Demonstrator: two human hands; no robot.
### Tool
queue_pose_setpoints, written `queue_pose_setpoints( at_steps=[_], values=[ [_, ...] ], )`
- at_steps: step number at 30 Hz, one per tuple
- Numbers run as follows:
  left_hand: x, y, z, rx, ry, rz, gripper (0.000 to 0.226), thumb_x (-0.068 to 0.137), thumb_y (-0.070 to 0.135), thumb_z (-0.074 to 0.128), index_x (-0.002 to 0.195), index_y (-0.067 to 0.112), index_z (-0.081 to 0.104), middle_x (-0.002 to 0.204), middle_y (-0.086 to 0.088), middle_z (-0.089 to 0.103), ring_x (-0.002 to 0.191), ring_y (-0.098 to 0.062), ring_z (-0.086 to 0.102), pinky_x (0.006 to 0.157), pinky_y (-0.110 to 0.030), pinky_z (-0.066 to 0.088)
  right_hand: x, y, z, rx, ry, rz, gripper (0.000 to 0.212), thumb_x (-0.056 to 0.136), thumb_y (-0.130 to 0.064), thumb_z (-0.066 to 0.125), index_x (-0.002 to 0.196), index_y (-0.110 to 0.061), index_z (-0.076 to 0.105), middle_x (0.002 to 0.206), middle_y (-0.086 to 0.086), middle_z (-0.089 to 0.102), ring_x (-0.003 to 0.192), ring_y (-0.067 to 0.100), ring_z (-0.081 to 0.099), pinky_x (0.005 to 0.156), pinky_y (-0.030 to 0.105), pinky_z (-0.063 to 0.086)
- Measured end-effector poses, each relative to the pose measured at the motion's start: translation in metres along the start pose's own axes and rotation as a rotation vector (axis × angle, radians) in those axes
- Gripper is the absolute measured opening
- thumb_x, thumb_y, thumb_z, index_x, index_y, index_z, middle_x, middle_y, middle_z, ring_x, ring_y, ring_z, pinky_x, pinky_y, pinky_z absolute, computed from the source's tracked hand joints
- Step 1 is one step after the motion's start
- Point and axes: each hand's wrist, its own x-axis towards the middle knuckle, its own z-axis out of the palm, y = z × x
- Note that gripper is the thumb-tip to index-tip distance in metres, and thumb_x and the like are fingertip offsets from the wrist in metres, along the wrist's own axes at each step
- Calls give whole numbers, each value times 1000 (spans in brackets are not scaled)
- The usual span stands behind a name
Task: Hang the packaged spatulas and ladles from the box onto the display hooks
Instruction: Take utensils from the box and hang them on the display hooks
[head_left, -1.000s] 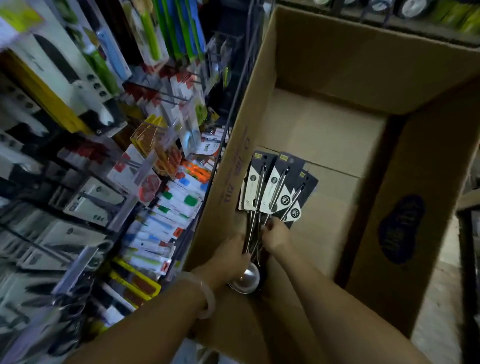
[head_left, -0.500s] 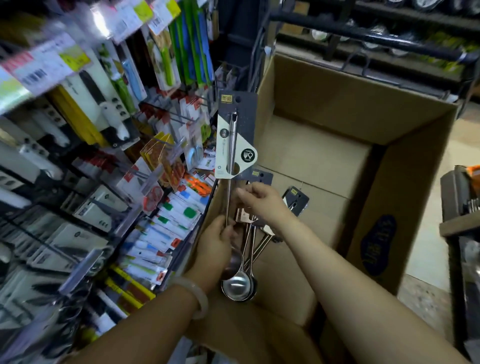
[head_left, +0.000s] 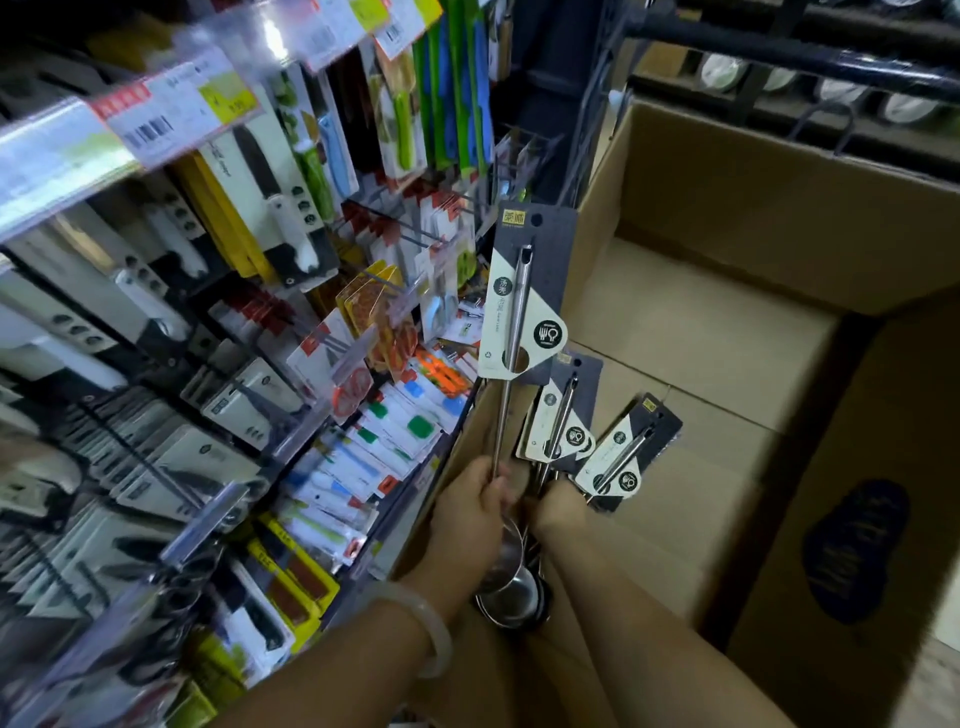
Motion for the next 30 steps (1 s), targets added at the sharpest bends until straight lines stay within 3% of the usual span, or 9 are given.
queue_pose_setpoints(
  at_steps=[6,7,10,15,18,20,26,28,30],
  values=[
    [-3,6,0,-48,0,-2,16,95,9,40,89,21,50,79,-5,58,78,-19,55,76,-30,45,-13,8,-8,83,34,-57,16,89,-13,56,100,-1,59,97,17,65,94,30,62,76,31,45],
    [-4,7,0,-47,0,-5,16,95,10,40,89,20,50,81,-6,59,79,-20,55,77,-31,46,-19,9,-11,155,12,-89,7,91,-11,53,92,-6,58,88,16,64,87,29,61,74,32,45],
    [-8,13,-1,-76,9,-22,16,96,10,39,90,20,51,80,-2,57,82,-18,55,77,-30,45,-34,17,-25,359,10,-168,24,94,-7,47,71,-14,43,67,9,53,63,21,49,55,26,43],
    [-21,27,-6,-111,46,3,16,95,9,39,90,19,50,73,5,54,77,-13,53,67,-21,42,-61,5,-77,397,125,-361,13,96,-10,46,83,-10,46,63,-1,47,59,20,46,48,12,39],
    [-32,41,-17,-155,82,35,20,95,7,39,85,21,49,72,5,53,72,-12,52,58,-11,40,-71,-19,-106,332,207,-479,22,96,-23,47,75,-30,44,71,-3,54,67,20,52,60,30,47],
    [-40,52,-30,-185,122,76,21,95,6,38,84,21,49,72,4,54,70,-11,51,53,-5,37,-85,-43,-121,310,209,-563,17,96,-23,47,79,-24,44,76,5,57,74,28,57,71,43,49],
    [-82,67,-103,-277,353,190,34,95,3,39,72,27,46,68,5,57,71,-7,59,69,-12,48,-176,-125,-123,137,164,-994,9,97,-17,44,96,-11,51,75,0,53,71,19,50,64,25,35],
    [-110,58,-134,-282,433,197,27,95,5,38,79,24,48,70,1,58,75,-16,59,79,-29,50,-213,-142,-103,82,109,-1088,13,96,-17,44,84,-15,49,69,0,48,66,21,45,64,29,31],
    [-144,41,-167,-293,509,174,20,97,8,37,84,18,48,73,-2,57,74,-17,56,77,-29,47,-259,-155,-75,60,59,-1183,31,97,-15,44,70,-26,34,61,-5,36,56,12,37,62,29,29]
  ],
)
